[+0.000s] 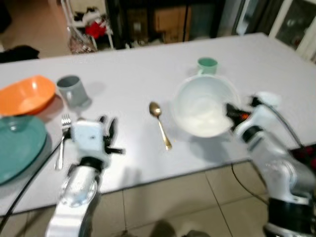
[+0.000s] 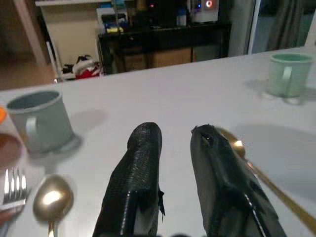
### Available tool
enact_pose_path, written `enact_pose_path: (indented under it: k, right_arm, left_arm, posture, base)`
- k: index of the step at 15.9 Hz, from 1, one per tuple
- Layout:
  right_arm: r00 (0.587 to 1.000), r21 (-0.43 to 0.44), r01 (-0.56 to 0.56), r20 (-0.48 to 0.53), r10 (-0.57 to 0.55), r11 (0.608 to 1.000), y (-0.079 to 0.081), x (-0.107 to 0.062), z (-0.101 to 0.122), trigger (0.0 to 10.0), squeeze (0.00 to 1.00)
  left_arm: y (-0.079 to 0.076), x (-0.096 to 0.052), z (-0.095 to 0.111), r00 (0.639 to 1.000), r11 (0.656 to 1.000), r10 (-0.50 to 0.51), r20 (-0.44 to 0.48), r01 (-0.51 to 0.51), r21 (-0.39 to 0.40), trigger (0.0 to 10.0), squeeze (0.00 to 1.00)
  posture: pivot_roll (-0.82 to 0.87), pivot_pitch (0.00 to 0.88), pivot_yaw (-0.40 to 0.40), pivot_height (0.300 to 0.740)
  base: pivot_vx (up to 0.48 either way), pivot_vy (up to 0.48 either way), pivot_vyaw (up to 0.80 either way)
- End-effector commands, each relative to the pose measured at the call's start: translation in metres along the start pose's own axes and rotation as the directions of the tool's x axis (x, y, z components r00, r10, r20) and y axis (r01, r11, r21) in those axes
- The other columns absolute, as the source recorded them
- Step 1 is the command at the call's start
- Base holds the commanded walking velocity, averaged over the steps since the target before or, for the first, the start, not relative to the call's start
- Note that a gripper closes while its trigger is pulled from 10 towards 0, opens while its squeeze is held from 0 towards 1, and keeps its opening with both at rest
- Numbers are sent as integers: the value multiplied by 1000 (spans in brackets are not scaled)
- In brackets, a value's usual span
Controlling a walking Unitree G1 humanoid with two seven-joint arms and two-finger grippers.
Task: Setting the table
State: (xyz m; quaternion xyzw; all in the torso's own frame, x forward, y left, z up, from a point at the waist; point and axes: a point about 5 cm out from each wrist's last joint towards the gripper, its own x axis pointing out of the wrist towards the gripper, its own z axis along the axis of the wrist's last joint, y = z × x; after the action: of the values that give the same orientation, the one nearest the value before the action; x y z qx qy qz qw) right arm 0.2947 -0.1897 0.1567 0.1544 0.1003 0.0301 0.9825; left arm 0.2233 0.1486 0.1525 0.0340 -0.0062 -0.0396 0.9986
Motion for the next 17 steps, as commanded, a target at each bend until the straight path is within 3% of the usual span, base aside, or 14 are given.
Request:
enact_pose_path:
  k: [1, 13, 17]
  right_arm:
    - [998, 8, -57, 35, 57, 998, 14, 3, 9, 10000, 0]
    - [997, 56, -77, 36, 75, 995, 25, 17, 14, 10000, 0]
    - [999, 85, -41, -11, 42, 996, 30, 34, 18, 10000, 0]
  left_arm:
    - [6, -1, 1, 1000, 1000, 9, 2, -9, 29, 10000, 0]
    - [1, 0, 0, 999, 999, -32, -10, 32, 29, 10000, 0]
    - [-9, 1, 2, 987, 986, -157, -26, 158, 56, 10000, 0]
  posture:
    - [-56, 54, 17, 740]
    - [-51, 53, 25, 740]
    - [-46, 56, 28, 740]
  base:
    - [368, 0, 0]
    - [336, 0, 0]
    - [0, 0, 0]
